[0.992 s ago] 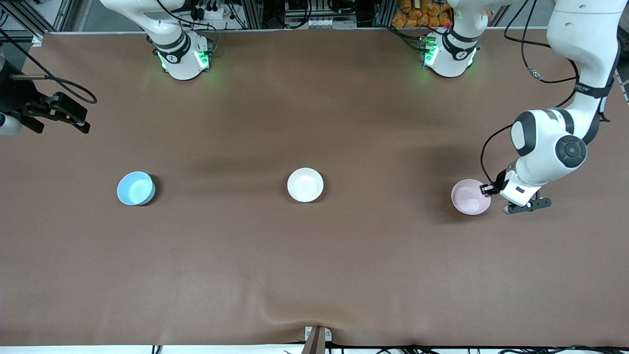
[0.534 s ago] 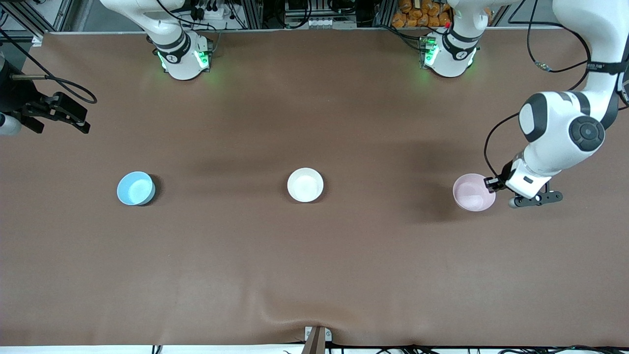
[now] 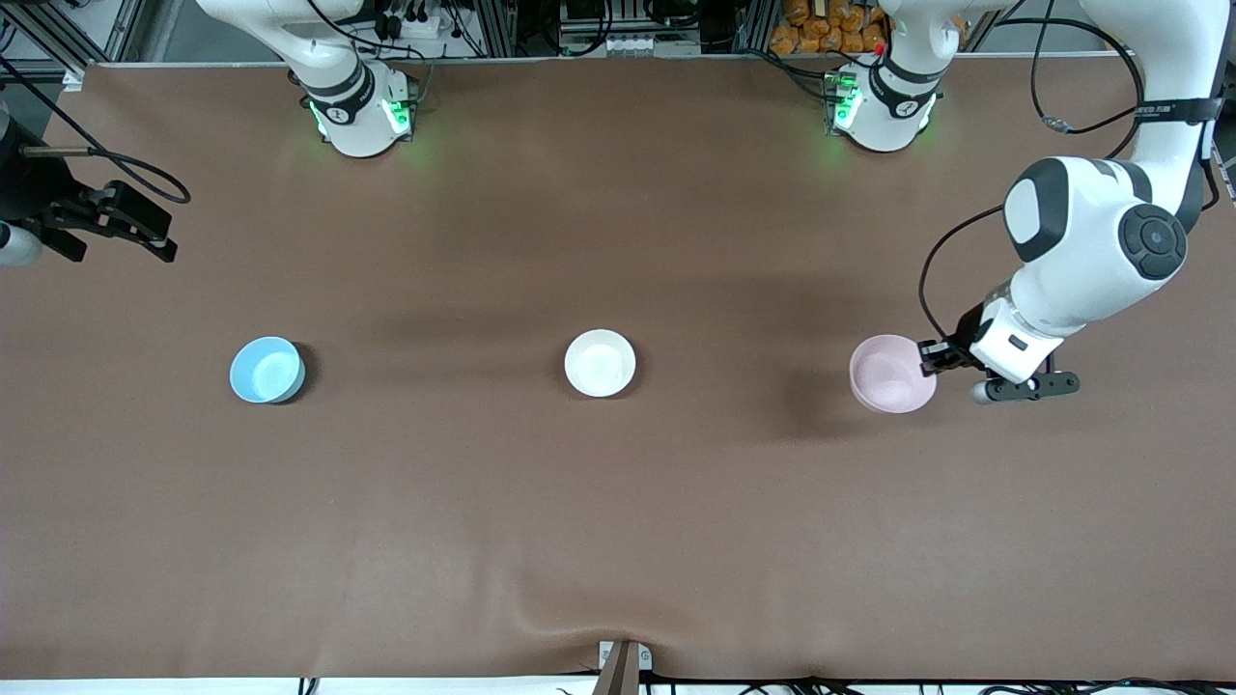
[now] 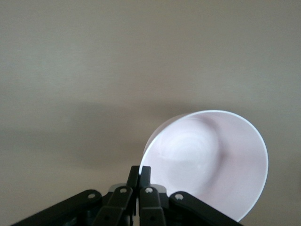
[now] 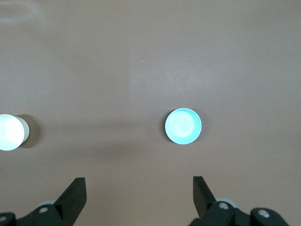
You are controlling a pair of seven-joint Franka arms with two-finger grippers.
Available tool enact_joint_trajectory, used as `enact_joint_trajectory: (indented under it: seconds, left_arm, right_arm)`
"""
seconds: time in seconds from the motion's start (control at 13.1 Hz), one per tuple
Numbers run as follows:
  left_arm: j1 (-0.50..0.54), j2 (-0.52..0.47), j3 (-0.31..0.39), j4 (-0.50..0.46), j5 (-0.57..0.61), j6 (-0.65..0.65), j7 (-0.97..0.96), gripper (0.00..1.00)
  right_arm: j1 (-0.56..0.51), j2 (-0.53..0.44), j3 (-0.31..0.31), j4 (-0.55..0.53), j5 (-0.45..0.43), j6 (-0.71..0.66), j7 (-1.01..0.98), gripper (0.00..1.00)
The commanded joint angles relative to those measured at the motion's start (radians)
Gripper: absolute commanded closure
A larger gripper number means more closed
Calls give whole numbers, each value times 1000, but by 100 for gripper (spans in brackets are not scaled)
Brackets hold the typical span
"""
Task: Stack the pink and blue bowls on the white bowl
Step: 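Close the left gripper on the pink bowl rim and lift it, then carry the pink bowl with the left gripper over the white bowl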
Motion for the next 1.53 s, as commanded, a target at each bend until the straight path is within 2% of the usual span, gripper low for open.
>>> enact_joint_trajectory:
  seconds: [0.0, 0.31, 0.76, 1.14, 1.45]
  left_arm:
    - [-1, 8, -53, 44, -22, -28, -60, 100]
    - [-33, 67, -151, 114, -22, -28, -258, 100]
    - [-243, 231, -150, 283, -10, -20, -588, 100]
    - [-389, 379, -141, 423, 3, -13, -668, 100]
    - [-490, 461, -110, 438, 85, 117, -747, 100]
  right_arm:
    - [-4, 9, 5, 18, -8, -8, -7, 0]
    - [-2, 9, 5, 18, -8, -8, -7, 0]
    - [-4, 9, 5, 17, -6, -8, -7, 0]
    - [-5, 9, 5, 18, -6, -6, -7, 0]
    - [-4, 9, 5, 18, -6, -6, -7, 0]
